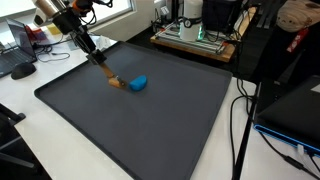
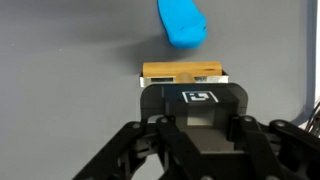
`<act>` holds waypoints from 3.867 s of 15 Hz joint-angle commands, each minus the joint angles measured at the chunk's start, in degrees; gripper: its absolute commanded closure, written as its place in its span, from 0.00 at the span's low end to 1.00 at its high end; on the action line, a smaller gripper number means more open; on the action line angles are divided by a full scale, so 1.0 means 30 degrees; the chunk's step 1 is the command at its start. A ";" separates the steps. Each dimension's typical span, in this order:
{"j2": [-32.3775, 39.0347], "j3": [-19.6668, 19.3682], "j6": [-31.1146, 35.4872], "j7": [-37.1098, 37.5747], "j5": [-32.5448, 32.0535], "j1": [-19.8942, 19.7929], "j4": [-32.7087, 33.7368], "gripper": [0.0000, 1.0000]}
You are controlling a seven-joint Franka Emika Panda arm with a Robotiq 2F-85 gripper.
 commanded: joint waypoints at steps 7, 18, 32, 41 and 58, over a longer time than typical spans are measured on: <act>-0.7072 -0.1505 0.5130 0.5993 -0.2986 0.3135 -0.8089 0.78; -1.1073 -0.1471 0.6564 2.0402 -0.6327 0.5711 -1.2388 0.78; -0.9015 -0.1325 0.6259 2.0467 -0.4020 0.5468 -1.1127 0.78; -0.7910 -0.1538 0.7381 2.4558 -0.4001 0.5608 -1.1073 0.78; -0.4478 -0.1499 0.5375 2.8328 -0.5123 0.5971 -0.8431 0.78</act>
